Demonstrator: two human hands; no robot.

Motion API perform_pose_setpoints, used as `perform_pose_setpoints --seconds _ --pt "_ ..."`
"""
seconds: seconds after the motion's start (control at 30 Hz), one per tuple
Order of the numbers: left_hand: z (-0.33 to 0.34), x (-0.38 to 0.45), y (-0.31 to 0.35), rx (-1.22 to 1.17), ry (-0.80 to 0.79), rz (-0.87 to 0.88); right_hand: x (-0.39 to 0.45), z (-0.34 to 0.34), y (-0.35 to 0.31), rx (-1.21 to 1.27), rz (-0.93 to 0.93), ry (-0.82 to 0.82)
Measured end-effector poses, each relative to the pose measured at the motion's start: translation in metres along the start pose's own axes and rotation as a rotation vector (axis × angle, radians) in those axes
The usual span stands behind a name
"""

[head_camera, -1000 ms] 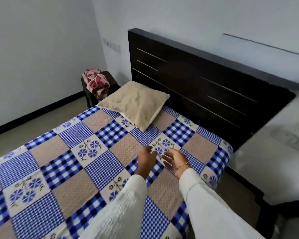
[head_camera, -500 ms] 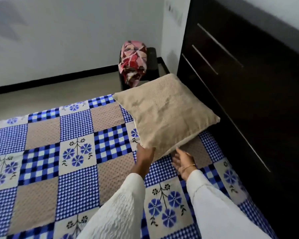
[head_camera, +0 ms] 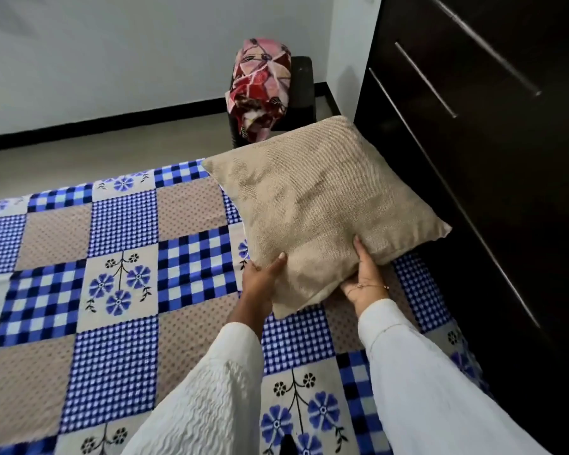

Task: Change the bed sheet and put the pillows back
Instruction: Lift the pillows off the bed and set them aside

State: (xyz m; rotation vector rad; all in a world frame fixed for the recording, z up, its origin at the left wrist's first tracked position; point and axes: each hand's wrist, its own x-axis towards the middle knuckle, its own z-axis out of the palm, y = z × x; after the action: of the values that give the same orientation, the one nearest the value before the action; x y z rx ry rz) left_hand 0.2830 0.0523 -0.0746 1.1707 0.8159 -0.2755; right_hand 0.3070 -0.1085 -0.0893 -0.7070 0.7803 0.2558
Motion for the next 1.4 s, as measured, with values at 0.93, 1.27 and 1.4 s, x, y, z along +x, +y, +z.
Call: perform_pose_setpoints --seconds 0.93,1.27,1.4 --pt "-0.447 -0.288 0.129 -0.027 0.306 0.576 -0.383 0.221 0.332 0.216 0.007 -0.558" --pt "-0.68 -0.323 0.162 -0.031 0.467 0.47 -0.445 0.325 0.535 0.13 0.167 -0.575" --pt "-0.783 -0.301 0.186 -0.02 0.528 0.461 -0.447 0.388 0.625 0.066 0.209 -0.589"
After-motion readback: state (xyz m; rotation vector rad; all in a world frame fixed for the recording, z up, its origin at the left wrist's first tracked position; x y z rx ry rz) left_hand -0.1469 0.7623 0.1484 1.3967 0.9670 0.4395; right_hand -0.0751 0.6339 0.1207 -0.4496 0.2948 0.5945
